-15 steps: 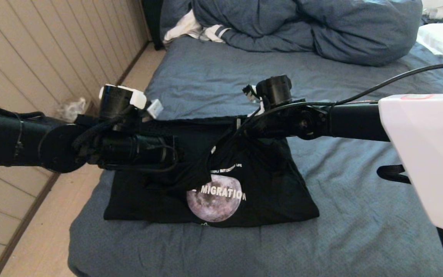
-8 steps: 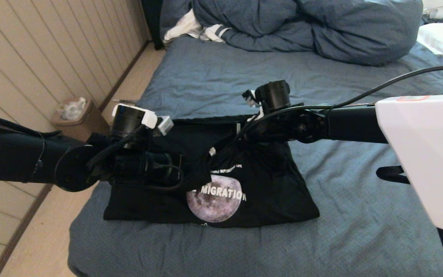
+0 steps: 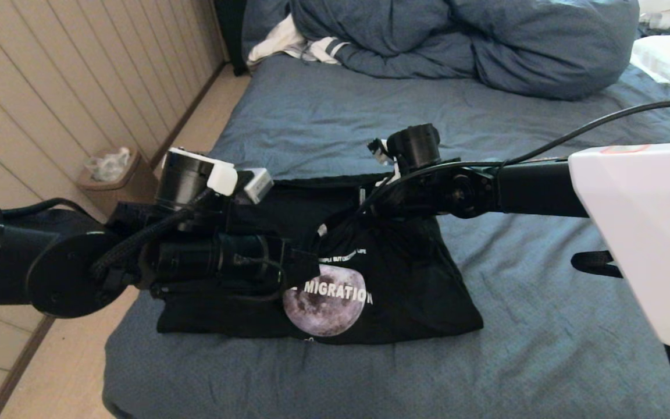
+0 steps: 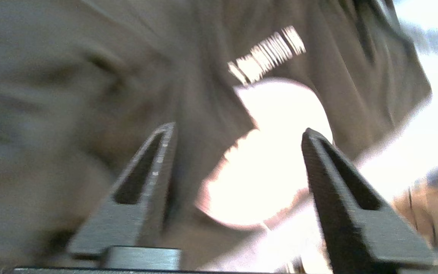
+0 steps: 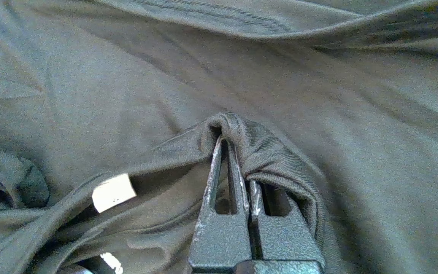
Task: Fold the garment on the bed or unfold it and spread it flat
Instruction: Fold the black T-shirt
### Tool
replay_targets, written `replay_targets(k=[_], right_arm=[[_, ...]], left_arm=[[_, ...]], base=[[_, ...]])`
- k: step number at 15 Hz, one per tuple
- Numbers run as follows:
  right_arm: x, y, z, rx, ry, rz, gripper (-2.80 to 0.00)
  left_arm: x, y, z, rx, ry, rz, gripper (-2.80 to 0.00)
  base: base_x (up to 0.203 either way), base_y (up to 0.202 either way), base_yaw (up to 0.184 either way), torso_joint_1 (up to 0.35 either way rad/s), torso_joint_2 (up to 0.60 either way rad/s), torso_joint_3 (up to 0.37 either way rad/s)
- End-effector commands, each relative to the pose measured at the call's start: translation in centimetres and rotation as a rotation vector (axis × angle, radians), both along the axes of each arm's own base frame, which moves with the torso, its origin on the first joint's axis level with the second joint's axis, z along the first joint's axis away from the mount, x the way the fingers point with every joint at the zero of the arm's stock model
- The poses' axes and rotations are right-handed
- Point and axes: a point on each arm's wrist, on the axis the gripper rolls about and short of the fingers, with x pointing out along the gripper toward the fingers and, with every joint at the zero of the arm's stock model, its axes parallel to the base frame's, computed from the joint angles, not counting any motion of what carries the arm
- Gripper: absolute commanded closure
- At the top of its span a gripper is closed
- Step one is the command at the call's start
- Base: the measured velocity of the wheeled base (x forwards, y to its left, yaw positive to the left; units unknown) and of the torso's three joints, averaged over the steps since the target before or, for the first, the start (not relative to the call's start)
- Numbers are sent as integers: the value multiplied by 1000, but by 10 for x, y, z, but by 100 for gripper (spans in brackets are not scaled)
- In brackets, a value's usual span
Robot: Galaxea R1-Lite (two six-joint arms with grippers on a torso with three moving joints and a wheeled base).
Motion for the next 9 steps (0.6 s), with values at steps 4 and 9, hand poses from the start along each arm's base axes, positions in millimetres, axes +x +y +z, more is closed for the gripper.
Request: replay_targets(k=[4, 9], right_arm=[[-3, -2, 1, 4, 9, 4, 0], [-3, -3, 3, 5, 7, 4, 0]], left_arm=[[-5, -16, -26, 42, 67, -76, -280], [18, -22, -31, 49, -6, 22, -280]], base=[[0, 0, 0, 0, 0, 0], [0, 0, 0, 0, 0, 0]])
